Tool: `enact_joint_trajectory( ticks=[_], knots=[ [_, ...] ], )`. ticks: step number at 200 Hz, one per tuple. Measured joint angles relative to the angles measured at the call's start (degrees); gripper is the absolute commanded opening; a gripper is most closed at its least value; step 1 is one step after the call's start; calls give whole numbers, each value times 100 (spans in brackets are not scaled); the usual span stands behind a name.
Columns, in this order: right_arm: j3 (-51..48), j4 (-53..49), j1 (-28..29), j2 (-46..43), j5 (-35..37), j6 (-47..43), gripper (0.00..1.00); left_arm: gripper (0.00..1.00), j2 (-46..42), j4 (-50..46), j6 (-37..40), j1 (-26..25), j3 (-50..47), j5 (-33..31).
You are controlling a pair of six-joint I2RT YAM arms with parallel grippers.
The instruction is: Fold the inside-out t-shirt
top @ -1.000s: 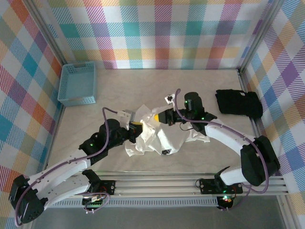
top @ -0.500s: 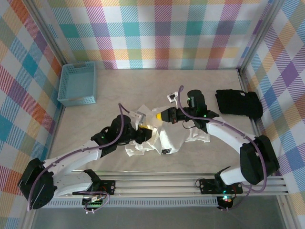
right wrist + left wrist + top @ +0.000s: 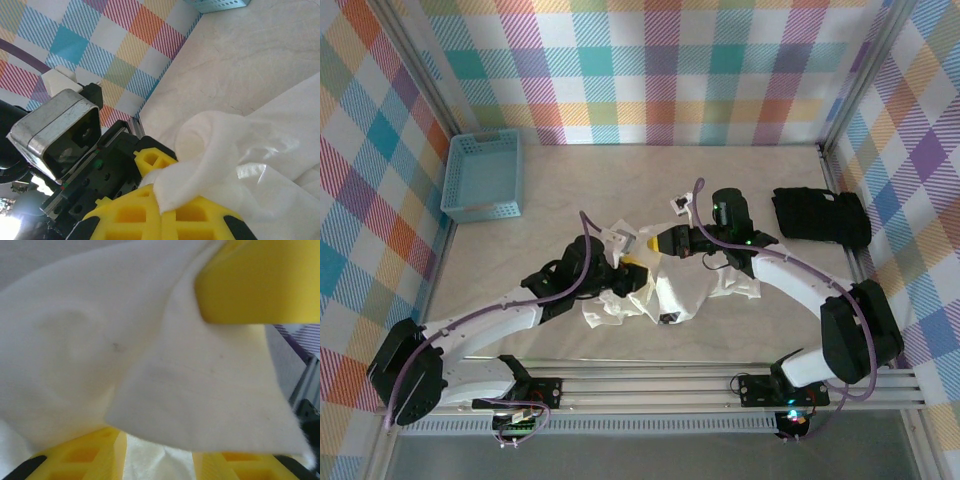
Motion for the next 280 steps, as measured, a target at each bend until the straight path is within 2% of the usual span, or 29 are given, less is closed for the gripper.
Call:
enact_joint_trajectory(
  ticks=[35,62,104,129,185,226,253,280],
  knots=[
    [0,68,0,0,-31,44,0,39,286,-4,2,0,205,-291],
    [0,70,0,0,-37,85,0,34,503,37,-24,0,286,-404],
    [0,72,-13,0,-52,127,0,10,632,199,-87,0,286,-490],
    [0,61,-107,-2,-48,125,0,1,564,269,-98,0,278,-485],
    [0,55,-321,-55,-42,125,0,0,-588,-13,-74,59,17,-413],
    [4,44,-323,-55,-44,136,0,0,-1156,-428,83,197,-17,-96],
    [227,-337,-273,-17,116,96,18,0,-1346,-651,140,216,-22,164],
    [737,-1309,-111,37,916,-354,33,0,-1545,-719,33,216,-24,133]
  ],
)
